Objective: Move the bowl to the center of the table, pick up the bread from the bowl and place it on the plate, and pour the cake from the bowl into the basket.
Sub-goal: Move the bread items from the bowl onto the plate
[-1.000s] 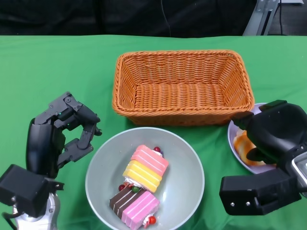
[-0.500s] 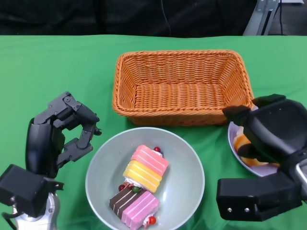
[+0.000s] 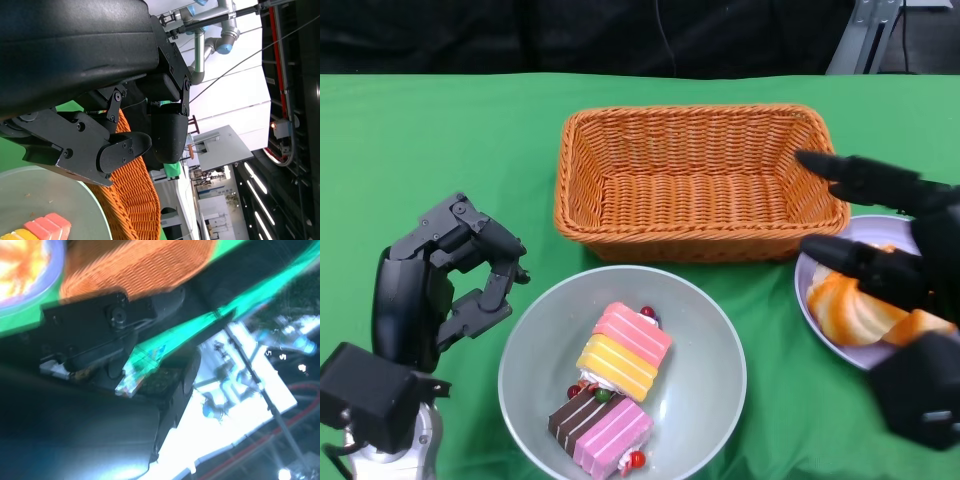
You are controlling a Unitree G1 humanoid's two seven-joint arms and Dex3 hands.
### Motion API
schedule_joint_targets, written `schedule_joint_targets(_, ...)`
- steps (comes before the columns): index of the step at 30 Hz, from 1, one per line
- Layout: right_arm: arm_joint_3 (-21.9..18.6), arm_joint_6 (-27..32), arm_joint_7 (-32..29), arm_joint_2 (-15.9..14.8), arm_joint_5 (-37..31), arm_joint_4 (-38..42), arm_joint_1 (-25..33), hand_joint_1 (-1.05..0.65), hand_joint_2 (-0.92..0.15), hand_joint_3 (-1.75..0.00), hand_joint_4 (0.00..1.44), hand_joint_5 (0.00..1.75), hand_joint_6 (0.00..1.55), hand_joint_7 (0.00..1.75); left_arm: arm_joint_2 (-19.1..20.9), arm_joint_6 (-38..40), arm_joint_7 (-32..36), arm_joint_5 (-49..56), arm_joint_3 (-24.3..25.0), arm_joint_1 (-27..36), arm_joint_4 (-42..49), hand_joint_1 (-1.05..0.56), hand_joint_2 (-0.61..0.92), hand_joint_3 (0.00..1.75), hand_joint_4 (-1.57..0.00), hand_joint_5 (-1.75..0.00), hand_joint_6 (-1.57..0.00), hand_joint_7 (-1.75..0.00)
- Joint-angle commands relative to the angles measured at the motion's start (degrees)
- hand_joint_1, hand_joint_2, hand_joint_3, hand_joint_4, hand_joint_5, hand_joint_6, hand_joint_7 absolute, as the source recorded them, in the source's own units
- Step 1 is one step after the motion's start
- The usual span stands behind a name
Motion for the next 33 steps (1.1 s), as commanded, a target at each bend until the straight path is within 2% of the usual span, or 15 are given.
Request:
schedule_joint_targets(1, -4.3, -4.4, 2.8, 1.0, 10.9, 2.7, 1.9, -0.37, -0.91, -0.02, 0.89, 0.12, 0.77, 0.01, 1.0, -0.7, 0.0, 0.0, 0.4, -0.5, 0.5, -0.08, 0.72, 0.82, -0.78, -1.58, -0.73, -1.45)
schedule_joint_targets(7, -7.3, -8.5, 6.4, 2.2, 19.9, 5.9, 4.7, -0.31, -0.92, -0.01, 0.87, 0.13, 0.78, 0.01, 1.2, -0.9, -0.6, -0.6, 0.3, -0.5, 1.0, -0.06, 0.71, 0.84, -0.78, -1.58, -0.72, -1.47)
schedule_joint_targets(15, -9.0, -10.2, 10.7, 3.8, 26.7, 7.4, 6.8, -0.30, -0.92, -0.02, 0.88, 0.18, 0.80, 0.02, 1.0, -0.7, -0.6, -0.9, 0.0, -0.5, 1.1, -0.06, 0.71, 0.83, -0.78, -1.58, -0.72, -1.46)
schedule_joint_targets(16, -9.3, -10.7, 11.5, 3.9, 27.8, 7.8, 6.9, -0.28, -0.92, -0.03, 0.84, 0.27, 0.82, 0.02, 1.0, -0.8, -0.5, -0.7, 0.0, -0.5, 1.2, -0.06, 0.71, 0.83, -0.78, -1.58, -0.72, -1.45)
schedule_joint_targets(19, -9.8, -13.1, 13.1, 5.0, 30.3, 9.7, 6.8, -0.24, -0.92, -0.04, 0.64, 0.74, 0.86, 0.03, 1.0, -0.9, -0.8, -1.2, 0.1, -0.7, 1.5, -0.06, 0.71, 0.83, -0.78, -1.58, -0.72, -1.45)
schedule_joint_targets(22, -10.2, -17.1, 14.0, 7.1, 31.9, 12.6, 7.2, -0.16, -0.92, -0.06, 0.62, 0.99, 0.93, 0.08, 1.1, -0.9, -1.4, -1.5, 0.1, -0.9, 1.9, -0.06, 0.72, 0.83, -0.78, -1.58, -0.72, -1.44)
schedule_joint_targets(27, -10.5, -22.9, 15.7, 8.8, 31.7, 19.4, 7.3, -0.07, -0.92, -0.14, 0.68, 1.17, 1.02, 0.18, 1.3, -0.9, -1.6, -1.4, 0.1, -1.1, 2.4, -0.05, 0.71, 0.84, -0.78, -1.58, -0.73, -1.46)
schedule_joint_targets(30, -10.7, -25.7, 15.9, 9.2, 31.0, 23.7, 6.9, -0.09, -0.92, -0.17, 0.68, 1.29, 0.83, 0.71, 1.4, -1.3, -1.6, -1.2, 0.1, -1.1, 2.4, -0.06, 0.69, 0.87, -0.78, -1.59, -0.72, -1.48)
schedule_joint_targets(31, -10.8, -26.3, 15.9, 9.3, 31.0, 24.7, 6.7, -0.07, -0.92, -0.17, 0.69, 1.32, 0.79, 0.84, 1.4, -1.5, -1.7, -1.1, 0.0, -1.1, 2.5, -0.06, 0.69, 0.88, -0.77, -1.59, -0.71, -1.48)
schedule_joint_targets(33, -10.9, -26.8, 15.6, 9.4, 30.7, 25.5, 6.5, -0.07, -0.91, -0.19, 0.67, 1.37, 0.76, 0.96, 1.3, -1.5, -2.3, -1.7, 0.0, -1.0, 2.4, -0.06, 0.69, 0.88, -0.77, -1.59, -0.71, -1.49)
